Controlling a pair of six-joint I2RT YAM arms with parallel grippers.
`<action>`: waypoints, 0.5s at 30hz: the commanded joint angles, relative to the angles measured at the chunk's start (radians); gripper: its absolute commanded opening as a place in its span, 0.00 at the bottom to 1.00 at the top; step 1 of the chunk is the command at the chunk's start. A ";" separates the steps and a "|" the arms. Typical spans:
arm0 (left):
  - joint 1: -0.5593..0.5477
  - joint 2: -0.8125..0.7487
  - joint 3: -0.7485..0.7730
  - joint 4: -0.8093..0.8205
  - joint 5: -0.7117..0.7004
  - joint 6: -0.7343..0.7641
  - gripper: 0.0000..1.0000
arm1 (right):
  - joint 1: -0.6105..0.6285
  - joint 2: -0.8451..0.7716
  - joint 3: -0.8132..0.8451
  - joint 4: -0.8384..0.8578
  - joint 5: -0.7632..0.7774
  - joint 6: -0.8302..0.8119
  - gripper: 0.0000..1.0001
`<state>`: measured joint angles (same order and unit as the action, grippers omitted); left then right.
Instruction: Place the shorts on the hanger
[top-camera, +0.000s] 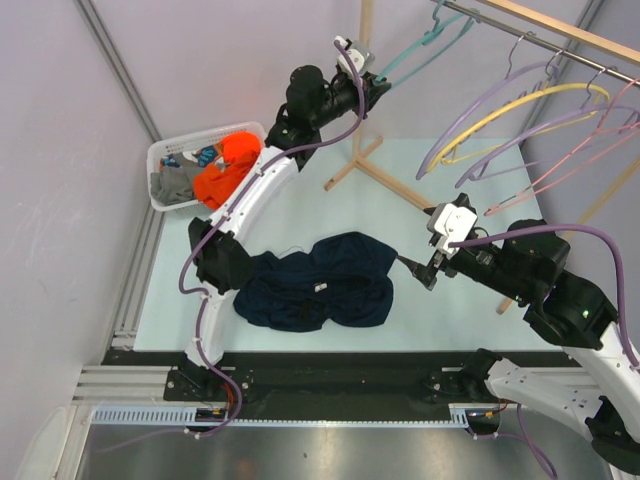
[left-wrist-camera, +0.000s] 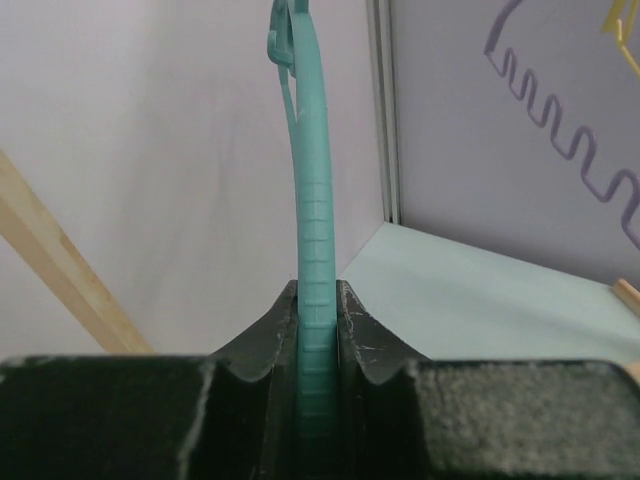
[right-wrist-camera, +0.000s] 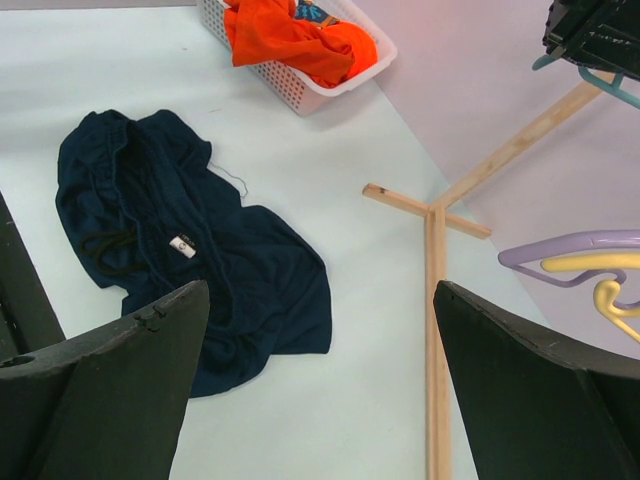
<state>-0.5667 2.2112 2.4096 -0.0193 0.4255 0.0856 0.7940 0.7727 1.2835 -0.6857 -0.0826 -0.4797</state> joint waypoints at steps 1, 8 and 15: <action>0.002 -0.016 -0.029 0.229 -0.005 -0.058 0.00 | -0.004 -0.001 0.034 0.006 0.018 0.000 1.00; 0.004 -0.016 -0.121 0.514 0.053 -0.110 0.00 | -0.004 0.002 0.027 0.003 0.024 -0.003 1.00; 0.002 -0.022 -0.191 0.619 0.058 -0.037 0.00 | -0.006 0.002 0.017 -0.001 0.032 -0.007 1.00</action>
<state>-0.5652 2.2333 2.2723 0.3882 0.4564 0.0086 0.7921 0.7761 1.2835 -0.6918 -0.0677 -0.4828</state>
